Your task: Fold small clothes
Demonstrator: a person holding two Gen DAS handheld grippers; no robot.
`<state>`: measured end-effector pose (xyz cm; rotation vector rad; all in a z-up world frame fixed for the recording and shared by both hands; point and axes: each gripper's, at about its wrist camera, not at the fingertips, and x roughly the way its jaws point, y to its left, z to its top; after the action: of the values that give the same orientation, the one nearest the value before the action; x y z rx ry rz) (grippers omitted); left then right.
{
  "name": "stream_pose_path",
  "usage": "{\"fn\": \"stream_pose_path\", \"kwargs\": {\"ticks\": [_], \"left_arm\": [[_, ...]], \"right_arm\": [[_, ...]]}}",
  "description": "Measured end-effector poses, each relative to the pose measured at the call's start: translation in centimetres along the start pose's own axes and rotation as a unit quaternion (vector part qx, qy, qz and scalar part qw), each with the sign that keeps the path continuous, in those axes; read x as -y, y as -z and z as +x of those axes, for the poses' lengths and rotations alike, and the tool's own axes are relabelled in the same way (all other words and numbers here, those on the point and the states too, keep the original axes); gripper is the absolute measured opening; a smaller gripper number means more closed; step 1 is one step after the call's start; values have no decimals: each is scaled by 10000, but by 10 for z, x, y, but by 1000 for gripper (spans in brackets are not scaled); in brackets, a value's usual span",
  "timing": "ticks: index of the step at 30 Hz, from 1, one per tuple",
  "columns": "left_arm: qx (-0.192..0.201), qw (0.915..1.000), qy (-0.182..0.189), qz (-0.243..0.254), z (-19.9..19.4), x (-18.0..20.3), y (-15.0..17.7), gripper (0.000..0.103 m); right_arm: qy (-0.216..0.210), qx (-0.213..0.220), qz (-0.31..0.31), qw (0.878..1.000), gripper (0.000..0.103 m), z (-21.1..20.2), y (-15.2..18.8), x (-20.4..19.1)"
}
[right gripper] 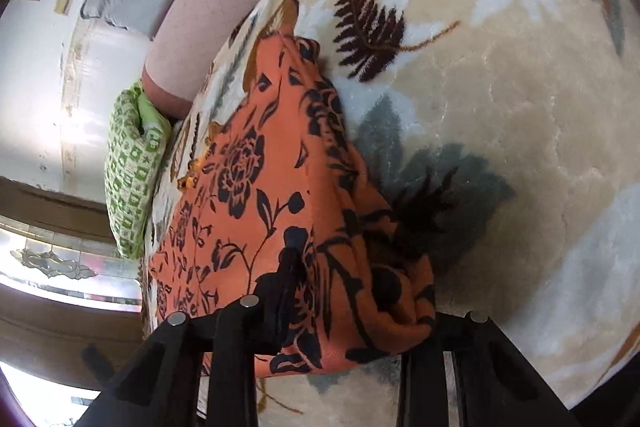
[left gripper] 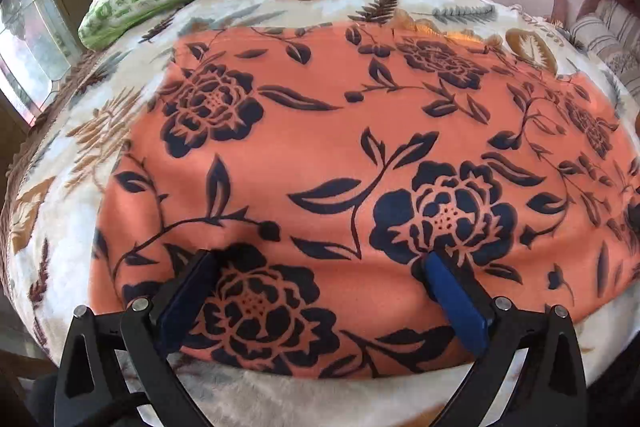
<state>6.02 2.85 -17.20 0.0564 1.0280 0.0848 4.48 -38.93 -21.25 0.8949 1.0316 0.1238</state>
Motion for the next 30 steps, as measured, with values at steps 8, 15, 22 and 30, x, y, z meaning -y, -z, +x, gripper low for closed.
{"fn": "stream_pose_path", "kwargs": {"ticks": [8, 15, 22, 30], "left_arm": [[27, 9999, 103, 108, -8, 3, -5, 101], [70, 9996, 289, 15, -5, -3, -7, 97], [1161, 9818, 578, -1390, -90, -95, 7, 92], [1632, 9478, -22, -2740, -140, -212, 58, 92]], "right_arm": [[-210, 91, 137, 9996, 61, 2, 0, -4], [-52, 220, -786, 9967, 17, -8, 0, -58], [-428, 546, -2522, 9652, 17, -32, 44, -204], [-587, -538, -4036, 9115, 17, 71, 160, -330]]}}
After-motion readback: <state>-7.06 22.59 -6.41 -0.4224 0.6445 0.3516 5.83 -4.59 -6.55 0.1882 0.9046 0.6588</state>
